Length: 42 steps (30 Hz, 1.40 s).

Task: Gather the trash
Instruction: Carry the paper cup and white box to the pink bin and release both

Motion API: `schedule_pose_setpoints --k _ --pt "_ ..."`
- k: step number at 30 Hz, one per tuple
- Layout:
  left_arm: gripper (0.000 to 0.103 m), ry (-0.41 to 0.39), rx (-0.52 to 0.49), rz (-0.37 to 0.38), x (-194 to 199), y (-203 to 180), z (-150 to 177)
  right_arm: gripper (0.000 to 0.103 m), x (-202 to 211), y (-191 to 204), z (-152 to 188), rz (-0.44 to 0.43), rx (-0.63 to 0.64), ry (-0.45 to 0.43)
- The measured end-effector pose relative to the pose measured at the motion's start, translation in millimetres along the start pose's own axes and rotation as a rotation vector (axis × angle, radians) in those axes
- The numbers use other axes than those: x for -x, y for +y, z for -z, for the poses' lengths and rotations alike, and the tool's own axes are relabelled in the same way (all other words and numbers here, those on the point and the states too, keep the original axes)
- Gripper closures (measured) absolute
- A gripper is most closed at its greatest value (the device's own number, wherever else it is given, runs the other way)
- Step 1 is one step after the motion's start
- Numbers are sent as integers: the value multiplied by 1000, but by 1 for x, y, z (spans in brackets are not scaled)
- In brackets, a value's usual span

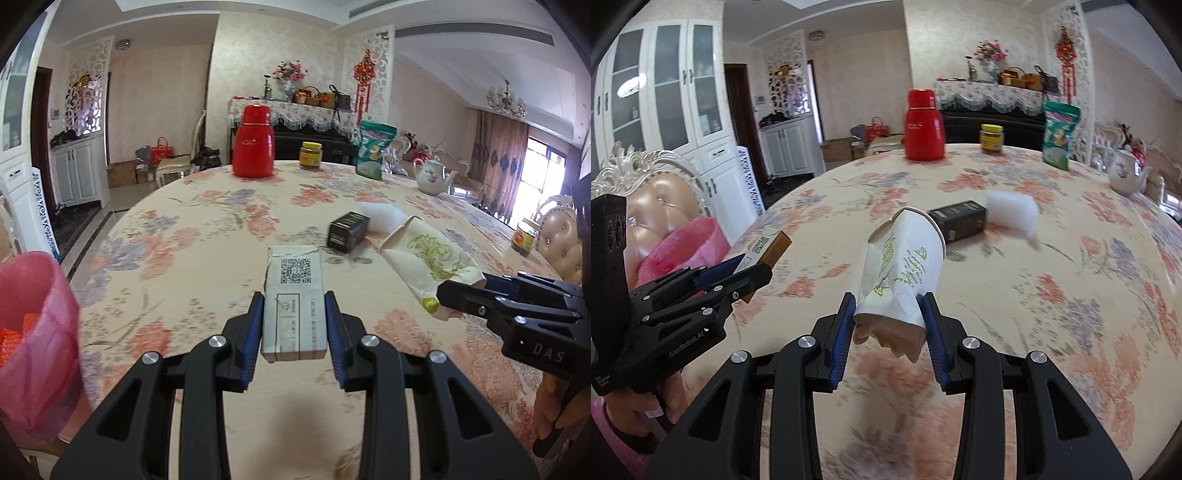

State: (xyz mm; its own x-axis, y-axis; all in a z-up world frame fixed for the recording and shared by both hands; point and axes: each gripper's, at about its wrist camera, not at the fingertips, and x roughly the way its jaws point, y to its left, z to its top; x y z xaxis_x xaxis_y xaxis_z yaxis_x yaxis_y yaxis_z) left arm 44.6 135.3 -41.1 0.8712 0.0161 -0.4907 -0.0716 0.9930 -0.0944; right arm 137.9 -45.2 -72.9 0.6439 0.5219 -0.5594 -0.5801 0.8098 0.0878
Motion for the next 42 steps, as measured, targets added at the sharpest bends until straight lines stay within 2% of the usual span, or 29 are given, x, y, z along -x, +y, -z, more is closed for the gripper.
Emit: schedule_pose_setpoints --k 7,14,25,29,34,42 --pt "71 -45 37 -59 26 37 5 66 -18 41 -12 -77 65 -2" --pt "71 -126 84 -183 61 90 6 66 -39 99 -31 -196 161 -15" --pt "71 -189 153 -360 105 167 12 66 -69 207 -56 -405 354 -50" --pt "71 -182 167 -418 113 203 14 66 -87 236 -65 -480 381 -41" --pt "71 -136 213 -476 110 253 13 66 -115 264 -73 -534 381 -18" --pt "71 -137 264 -545 105 299 11 64 -151 294 -81 -605 333 20"
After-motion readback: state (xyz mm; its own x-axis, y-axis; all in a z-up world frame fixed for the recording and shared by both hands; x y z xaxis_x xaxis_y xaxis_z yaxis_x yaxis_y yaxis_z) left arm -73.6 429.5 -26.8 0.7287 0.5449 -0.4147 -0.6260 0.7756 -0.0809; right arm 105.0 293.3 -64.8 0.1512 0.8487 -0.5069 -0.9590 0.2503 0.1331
